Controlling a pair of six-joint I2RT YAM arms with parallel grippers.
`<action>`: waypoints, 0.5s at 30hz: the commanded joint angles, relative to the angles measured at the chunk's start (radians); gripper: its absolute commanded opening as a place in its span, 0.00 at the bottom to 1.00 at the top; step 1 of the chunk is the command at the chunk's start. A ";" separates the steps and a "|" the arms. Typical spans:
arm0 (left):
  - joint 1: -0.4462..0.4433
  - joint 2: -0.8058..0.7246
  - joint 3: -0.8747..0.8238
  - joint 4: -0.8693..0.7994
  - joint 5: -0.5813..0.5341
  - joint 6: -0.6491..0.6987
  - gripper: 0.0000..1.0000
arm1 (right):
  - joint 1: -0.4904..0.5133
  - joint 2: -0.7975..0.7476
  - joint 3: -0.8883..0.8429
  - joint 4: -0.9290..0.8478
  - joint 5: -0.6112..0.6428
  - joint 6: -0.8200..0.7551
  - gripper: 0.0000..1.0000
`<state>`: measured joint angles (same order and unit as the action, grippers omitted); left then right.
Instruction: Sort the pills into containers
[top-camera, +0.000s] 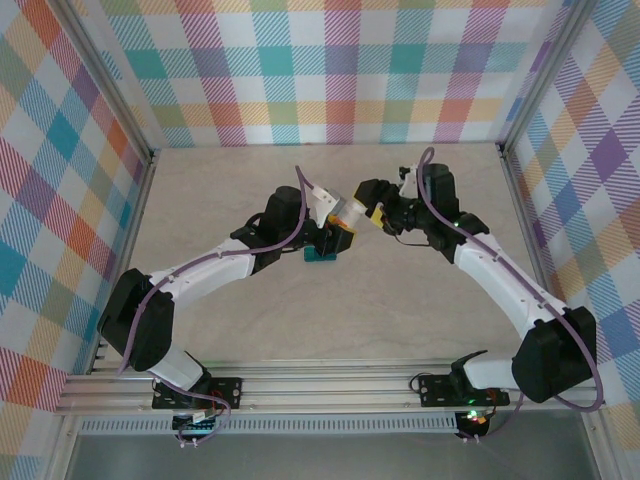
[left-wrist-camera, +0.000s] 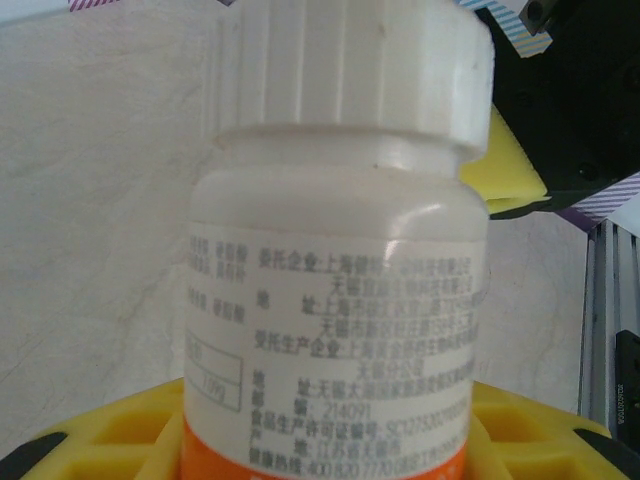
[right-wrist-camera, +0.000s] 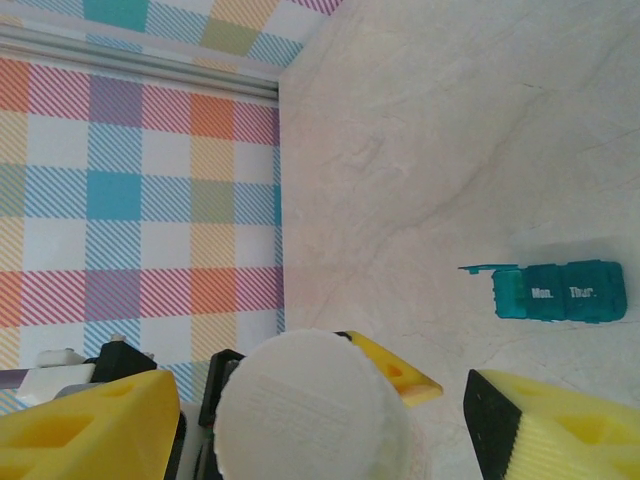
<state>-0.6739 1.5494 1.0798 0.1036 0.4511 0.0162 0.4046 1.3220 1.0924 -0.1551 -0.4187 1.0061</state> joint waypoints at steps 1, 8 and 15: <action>-0.016 0.012 0.035 0.012 0.009 0.006 0.00 | 0.014 0.017 0.040 0.002 0.006 -0.015 0.73; -0.019 0.019 0.043 0.017 0.009 0.001 0.00 | 0.024 0.033 0.046 0.010 0.000 -0.023 0.59; -0.019 0.017 0.040 0.024 0.009 -0.006 0.00 | 0.022 0.025 0.023 0.042 -0.025 -0.071 0.46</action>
<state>-0.6746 1.5654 1.0843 0.1032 0.4507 0.0154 0.4198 1.3533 1.1038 -0.1505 -0.4156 0.9722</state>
